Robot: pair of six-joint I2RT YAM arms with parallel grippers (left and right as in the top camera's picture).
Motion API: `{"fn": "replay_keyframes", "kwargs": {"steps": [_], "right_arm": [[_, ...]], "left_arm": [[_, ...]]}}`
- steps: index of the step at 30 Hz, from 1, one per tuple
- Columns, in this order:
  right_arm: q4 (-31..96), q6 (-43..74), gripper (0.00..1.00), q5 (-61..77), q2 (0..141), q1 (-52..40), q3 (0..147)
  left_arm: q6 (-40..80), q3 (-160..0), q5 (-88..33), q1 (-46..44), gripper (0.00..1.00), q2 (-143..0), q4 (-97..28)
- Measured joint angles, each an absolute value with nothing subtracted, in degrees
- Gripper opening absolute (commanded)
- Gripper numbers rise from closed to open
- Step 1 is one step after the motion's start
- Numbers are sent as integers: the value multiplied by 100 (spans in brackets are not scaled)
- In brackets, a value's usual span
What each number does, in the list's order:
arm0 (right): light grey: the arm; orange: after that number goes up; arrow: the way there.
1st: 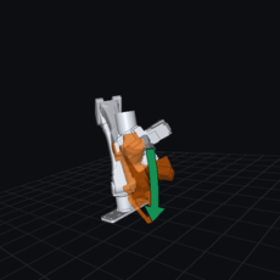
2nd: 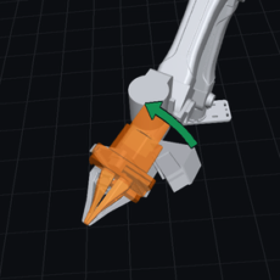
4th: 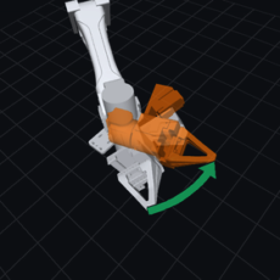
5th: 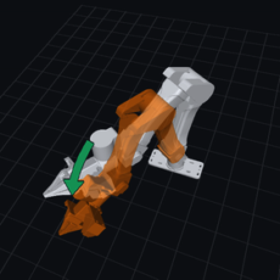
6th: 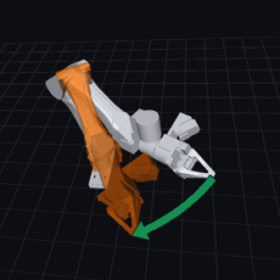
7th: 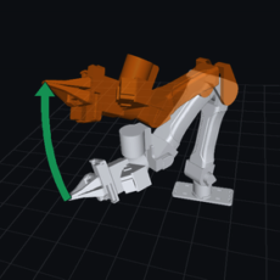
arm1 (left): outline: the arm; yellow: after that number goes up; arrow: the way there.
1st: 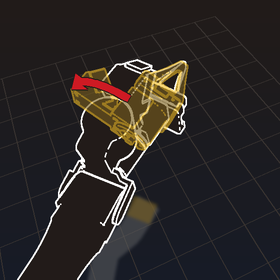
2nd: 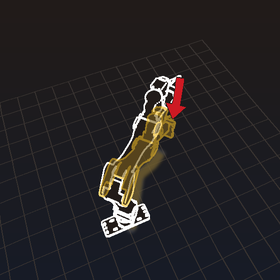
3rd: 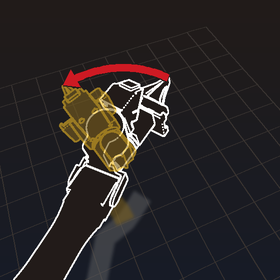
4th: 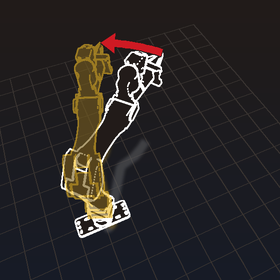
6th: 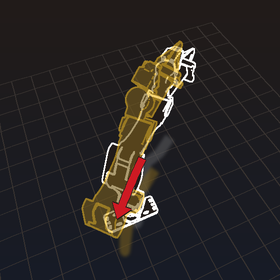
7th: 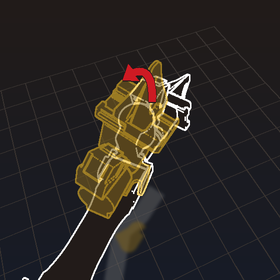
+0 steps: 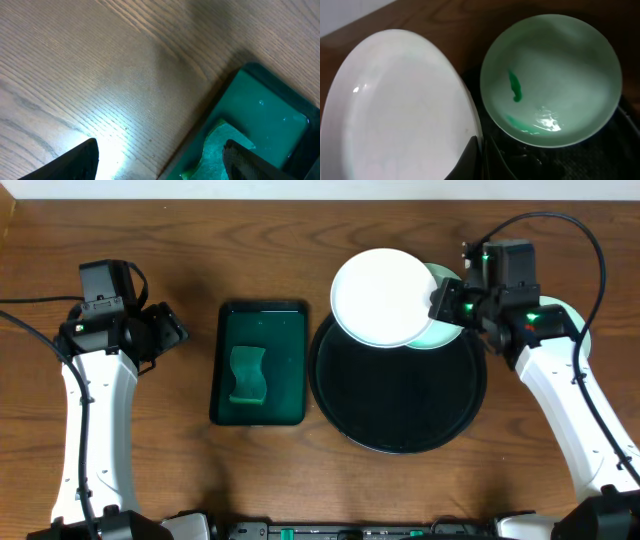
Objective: Clean dirty plates on tray and stack at the side
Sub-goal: 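Carry the white plate with right gripper to the pale-green plate at right, then lower the white plate onto the right plate and open right gripper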
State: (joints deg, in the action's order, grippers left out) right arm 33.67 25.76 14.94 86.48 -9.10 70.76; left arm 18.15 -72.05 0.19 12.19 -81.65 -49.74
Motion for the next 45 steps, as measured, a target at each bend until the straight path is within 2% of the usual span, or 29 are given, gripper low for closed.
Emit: {"fn": "replay_keyframes", "kwargs": {"steps": [6,19,28,34,45], "right_arm": [[3553,2429,1,1584,8648,-408,7076],[4034,2362,1,1549,8648,1588,7076],[4178,2370,1,204,8650,2755,7059],[3802,2462,1,-591,8746,3017,6777],[3559,2502,2,-790,9546,3022,6624]], "left_arm": [[1815,-7205,19,1219,79,-8165,-4974],[1815,-7205,19,1219,80,-8165,-4974],[1815,-7205,19,1219,79,-8165,-4971],[1815,-7205,19,1219,80,-8165,-4974],[1815,-7205,19,1219,79,-8165,-4971]]}}
